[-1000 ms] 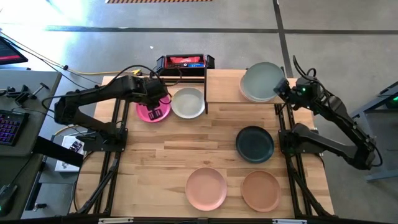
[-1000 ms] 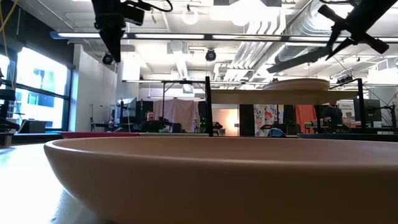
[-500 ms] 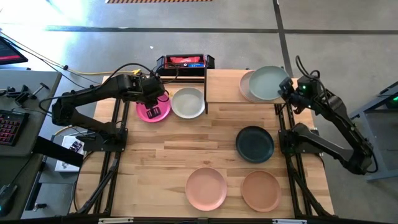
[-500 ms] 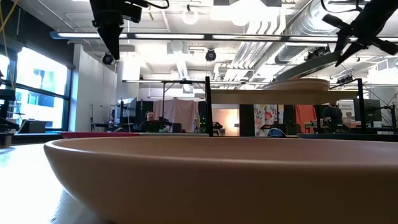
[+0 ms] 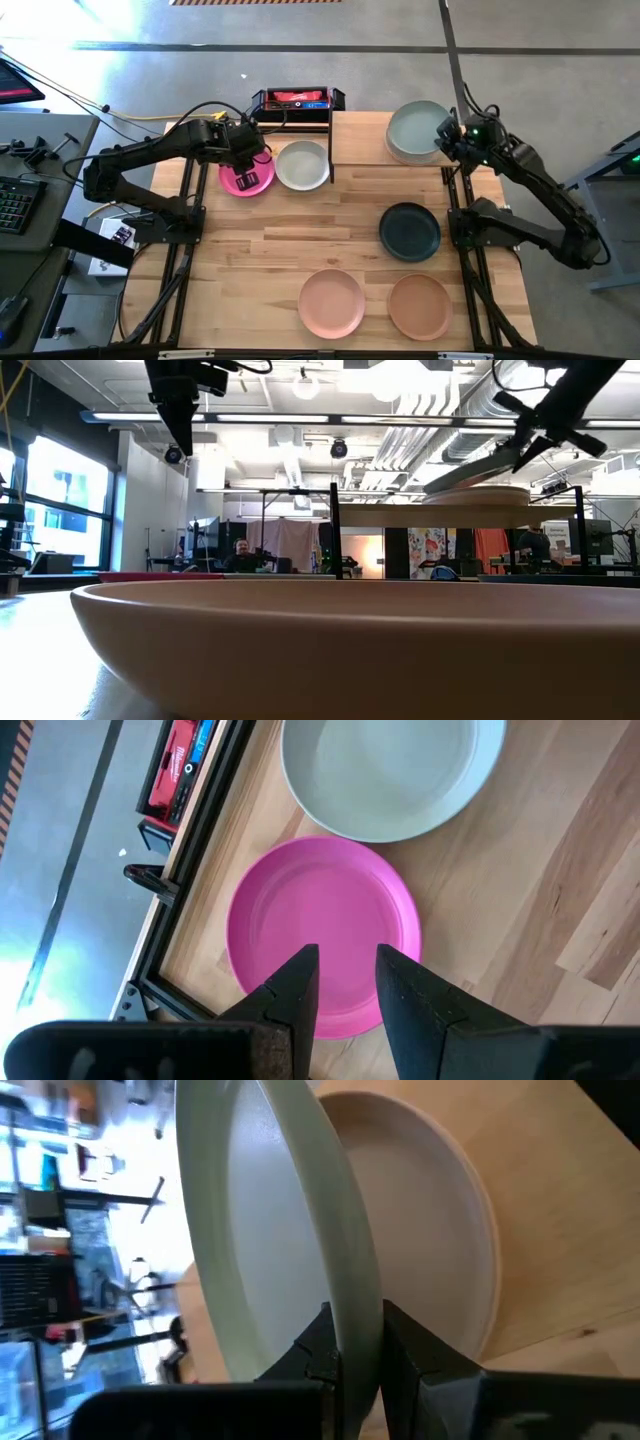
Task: Place and stack plates onto a shelf
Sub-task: Stack the gray plate on top of the white plate
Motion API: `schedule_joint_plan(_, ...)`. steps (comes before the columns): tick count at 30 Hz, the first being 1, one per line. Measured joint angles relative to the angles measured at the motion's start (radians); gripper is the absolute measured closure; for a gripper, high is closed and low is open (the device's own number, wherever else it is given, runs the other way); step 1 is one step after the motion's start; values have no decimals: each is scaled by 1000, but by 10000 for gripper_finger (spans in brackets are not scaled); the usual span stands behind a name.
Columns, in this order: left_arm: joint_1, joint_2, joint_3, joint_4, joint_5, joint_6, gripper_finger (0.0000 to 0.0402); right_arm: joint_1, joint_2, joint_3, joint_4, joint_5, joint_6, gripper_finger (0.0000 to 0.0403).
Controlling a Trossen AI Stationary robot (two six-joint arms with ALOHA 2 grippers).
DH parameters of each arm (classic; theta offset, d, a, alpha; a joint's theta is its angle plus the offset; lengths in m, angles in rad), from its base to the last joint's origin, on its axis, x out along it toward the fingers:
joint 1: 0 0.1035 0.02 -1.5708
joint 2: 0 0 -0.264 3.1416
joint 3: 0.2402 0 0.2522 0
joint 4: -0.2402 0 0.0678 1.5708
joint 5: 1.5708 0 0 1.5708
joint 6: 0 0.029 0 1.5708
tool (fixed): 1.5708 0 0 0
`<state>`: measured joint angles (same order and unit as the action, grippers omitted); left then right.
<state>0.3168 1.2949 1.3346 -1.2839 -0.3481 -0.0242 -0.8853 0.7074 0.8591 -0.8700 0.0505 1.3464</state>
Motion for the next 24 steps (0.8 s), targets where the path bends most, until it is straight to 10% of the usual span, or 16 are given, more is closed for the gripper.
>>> schedule_joint_plan(24, 0, 0, 0, 0, 0, 2, 312, 10, 59, 0, -47, -21, -57, 307)
